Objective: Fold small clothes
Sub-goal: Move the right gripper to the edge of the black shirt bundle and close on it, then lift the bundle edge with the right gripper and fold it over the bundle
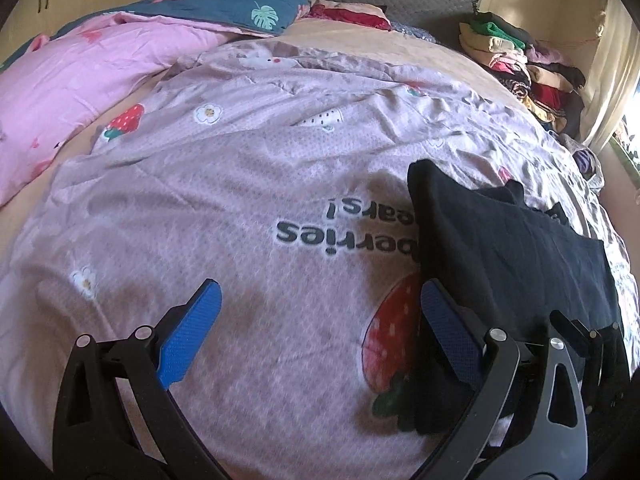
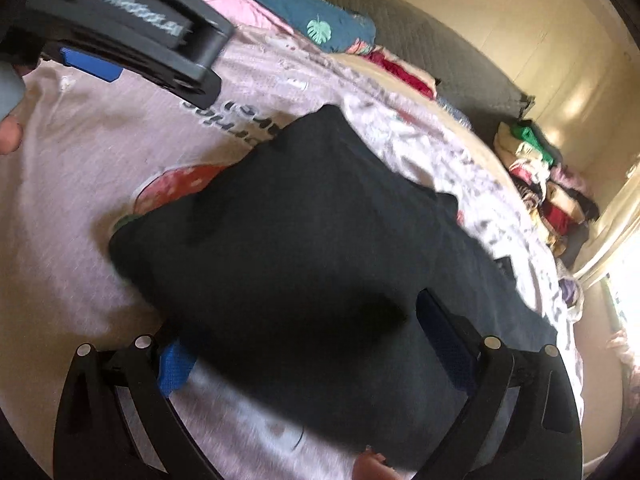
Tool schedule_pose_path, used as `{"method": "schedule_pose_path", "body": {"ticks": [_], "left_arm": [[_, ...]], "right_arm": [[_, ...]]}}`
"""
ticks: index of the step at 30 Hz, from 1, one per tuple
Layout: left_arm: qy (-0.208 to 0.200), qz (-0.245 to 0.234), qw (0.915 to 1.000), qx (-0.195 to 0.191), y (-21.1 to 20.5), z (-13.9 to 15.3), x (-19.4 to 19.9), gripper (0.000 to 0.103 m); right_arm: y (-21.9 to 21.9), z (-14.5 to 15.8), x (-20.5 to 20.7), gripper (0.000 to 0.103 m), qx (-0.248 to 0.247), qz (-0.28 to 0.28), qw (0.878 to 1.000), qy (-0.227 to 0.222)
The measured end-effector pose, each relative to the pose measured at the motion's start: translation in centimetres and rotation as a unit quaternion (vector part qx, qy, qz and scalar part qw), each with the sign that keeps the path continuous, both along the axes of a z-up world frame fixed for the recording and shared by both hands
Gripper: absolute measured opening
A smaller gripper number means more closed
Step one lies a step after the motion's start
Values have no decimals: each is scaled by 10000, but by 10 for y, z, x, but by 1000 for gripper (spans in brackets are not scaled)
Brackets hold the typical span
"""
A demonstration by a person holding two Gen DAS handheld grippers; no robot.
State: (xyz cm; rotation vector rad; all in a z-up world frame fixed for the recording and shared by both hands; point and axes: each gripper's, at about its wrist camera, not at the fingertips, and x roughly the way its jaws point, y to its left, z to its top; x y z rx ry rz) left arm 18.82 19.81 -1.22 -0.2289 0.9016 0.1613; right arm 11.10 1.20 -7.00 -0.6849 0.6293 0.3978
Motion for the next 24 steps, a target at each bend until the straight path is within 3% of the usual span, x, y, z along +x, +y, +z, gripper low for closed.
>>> {"method": "schedule_pose_path", "body": {"ticks": [3,5,6,10,11,16,21,24], "left_arm": [[27,-12,9999,-108,-1,0,10,93],[32,-71,9994,-335,-3,1,19,93],[36,-96,9991,-412,-3,2,22,93],[125,-338,9962,-794,-17,1,39,93],[211,-400,9949,-902,-21,-2,44,93],[657,-532,9895,-1169,-40,-22,64,93],[479,-759,9815,-1693,-58,-20,65,93],[370,-908,9799,-1738,-76,-9,64,75]], "right_arm": [[-5,6,-3,94,98,71,9997,-219],[-11,12,-7,78,251,196,9992,-226],[-14,13,-9,75,303,239,9990,-239],[-19,19,-18,33,501,509,9973,-175],[-20,21,-21,27,533,552,9968,-208],[-34,32,-28,19,738,482,9953,-393],[-53,42,-36,17,960,361,9934,-519],[-69,52,-39,15,1190,199,9909,-588]]}}
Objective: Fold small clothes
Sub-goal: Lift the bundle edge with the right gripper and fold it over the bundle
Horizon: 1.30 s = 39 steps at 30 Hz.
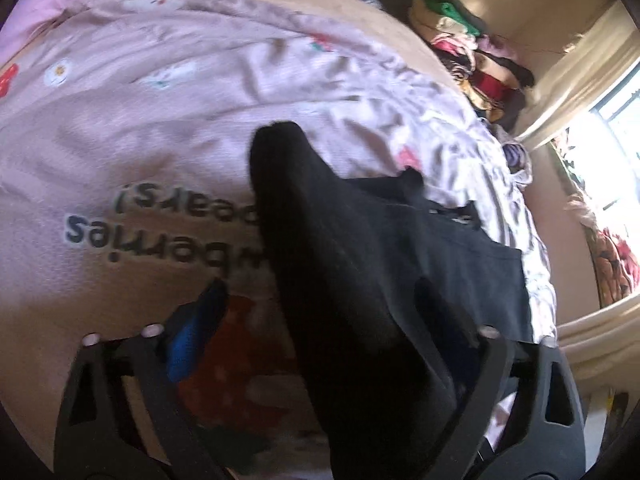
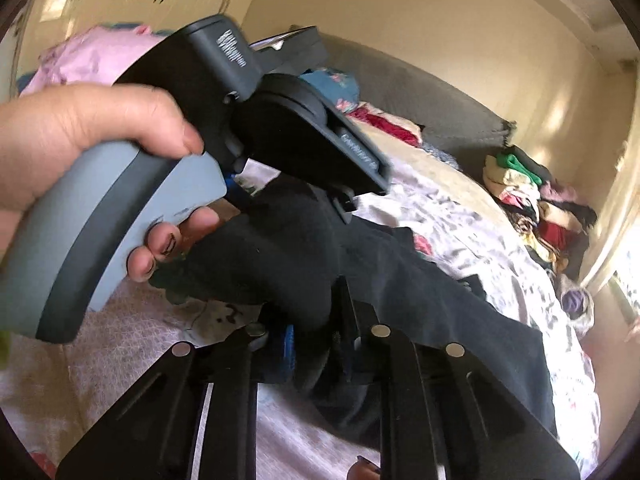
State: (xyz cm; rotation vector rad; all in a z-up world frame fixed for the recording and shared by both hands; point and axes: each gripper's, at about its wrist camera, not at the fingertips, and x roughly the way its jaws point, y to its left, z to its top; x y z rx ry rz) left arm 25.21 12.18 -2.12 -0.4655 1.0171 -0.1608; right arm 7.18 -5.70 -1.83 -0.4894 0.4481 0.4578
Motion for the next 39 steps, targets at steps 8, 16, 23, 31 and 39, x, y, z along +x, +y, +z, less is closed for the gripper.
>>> {"method": "schedule_pose_path", "body": {"ticks": [8,16,23,31,39], "left_arm": [[-454,-371,9983,29,-49,38,-6,29],[-683,-670,9953,152,-93,66,-5,28],[-797,-917,9922,274,-129,80,-8,28],[-776,-1158,9895,389,-167,80,-2,28],[-728,-1382,9869,414,-202,72,8,28]], "right_arm": [[-41,15,-10,12,458,-373,9982,-122],[-86,32,-23,10,966,-796,9919,-205],[-120,35,-24,9,1326,-1155,9843,-149],[-156,32,-22,9,1775,-1557,9717,99],[-189,23,-12,9,2078,-1913,9583,440]]}}
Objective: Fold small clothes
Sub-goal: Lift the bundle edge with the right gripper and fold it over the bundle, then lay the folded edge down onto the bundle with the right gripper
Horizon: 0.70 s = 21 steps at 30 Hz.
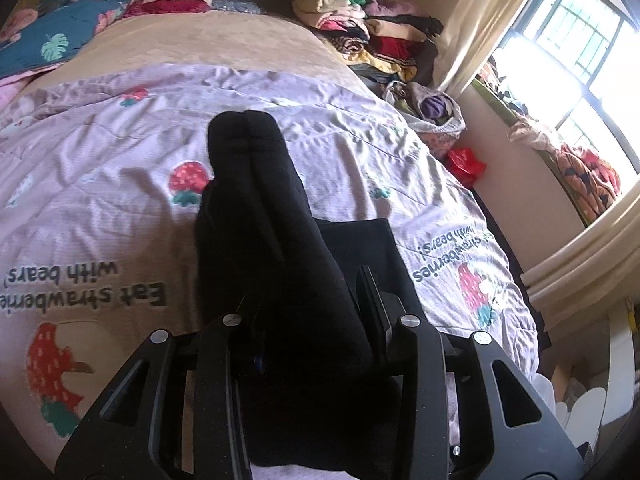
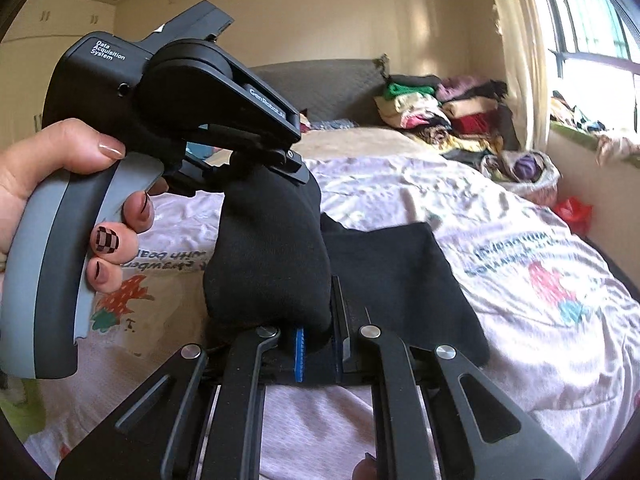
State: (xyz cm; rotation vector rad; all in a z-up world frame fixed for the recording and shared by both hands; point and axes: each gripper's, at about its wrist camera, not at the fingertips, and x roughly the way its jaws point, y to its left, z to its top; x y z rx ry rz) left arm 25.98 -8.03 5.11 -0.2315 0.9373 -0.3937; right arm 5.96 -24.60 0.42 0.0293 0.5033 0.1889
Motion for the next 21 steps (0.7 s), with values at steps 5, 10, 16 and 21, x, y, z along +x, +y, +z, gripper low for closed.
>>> {"method": "schedule_pose_path", "body": {"ticks": [5,10,16,21], "left_arm": [[111,-144,9998,60,-23,-11,7,28],[219,-247,9994,122,-43,-24,12,28],[339,-268,9988,210,-61,-38,22,34],[435,-251,9983,279,-75,-48,30,42]], "right_arm": [[-19,-12,4,9,253,-197,9988,357],[-34,-23,12,9,693,-313,9940,787],[-51,-35,21,10,1281,-350,9843,1165],[-67,-44,32,13,1800,-414,9716,1481]]}}
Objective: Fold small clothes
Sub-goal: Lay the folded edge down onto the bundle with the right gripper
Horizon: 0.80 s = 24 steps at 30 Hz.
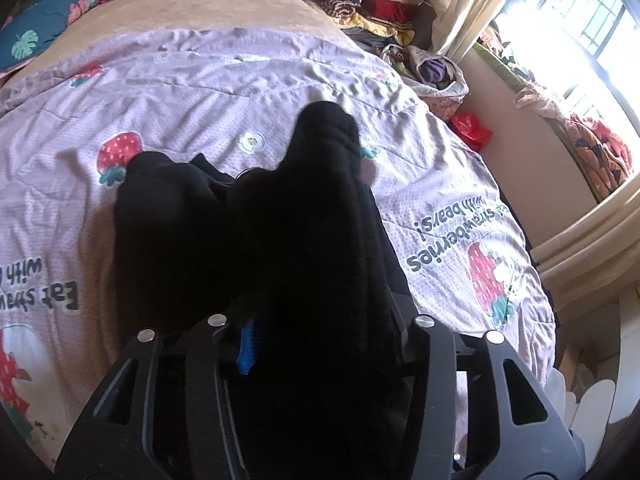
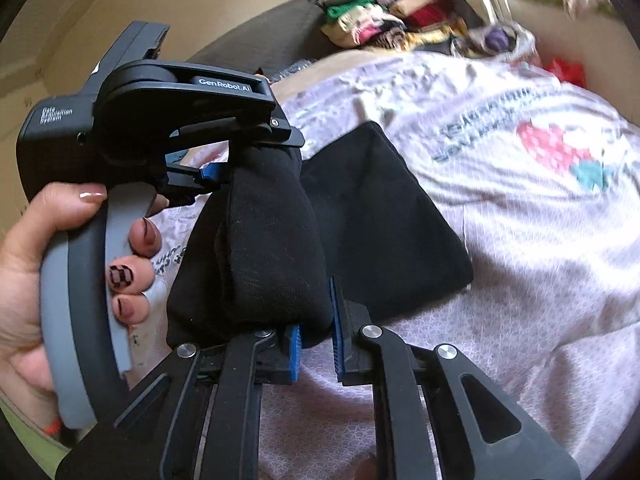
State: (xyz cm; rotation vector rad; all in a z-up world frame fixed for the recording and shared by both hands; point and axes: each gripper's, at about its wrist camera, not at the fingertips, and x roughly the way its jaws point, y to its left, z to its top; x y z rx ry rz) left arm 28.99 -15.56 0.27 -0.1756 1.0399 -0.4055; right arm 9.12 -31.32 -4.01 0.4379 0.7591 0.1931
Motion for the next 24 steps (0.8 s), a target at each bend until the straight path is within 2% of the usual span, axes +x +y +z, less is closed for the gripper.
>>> {"method": "schedule_pose_path", "body": {"ticks": [3,4,5,9,10,11,12,14,16,20,22,24], "left_arm": [[55,4,10000,-25,-8,-4,5,53],[79,-4,9999,-108,-11,-5,7,63],[100,-10,9997,-200,-11,-6,9,68],[222,128,9978,-619,-1,-4,8,72],[190,150,9974,-681,2,-1,6,74],[130,182,9975,-676,7,2,3,75],[82,215,9977,-638,10,4,2,75],[-63,363,9979,-535,27,8,-5,75],[-196,458,9979,-407,42,10,-11,75],[-521,646,9965,126,69,4,-30,75],[-588,661,9954,365,77,-4,-36,75],[-581,639,9945,586,79,-16,-43,75]], "right_arm": [[-9,-5,3,19,245,-58,9996,140],[-11,-7,3,21,317,-86,9993,182],[-15,-9,4,24,402,-136,9988,232],[-29,-12,5,29,759,-233,9961,376],[-30,-12,5,35,840,-202,9954,408],[-32,-11,4,37,856,-187,9953,422],[-32,-9,3,39,884,-176,9950,421],[-37,0,-2,56,1029,-152,9940,325],[-45,13,-7,60,1061,-252,9940,108],[-66,47,-6,61,856,-584,9940,-361],[-69,62,9,60,711,-427,9957,-421],[-63,72,31,54,516,-239,9976,-397]]}}
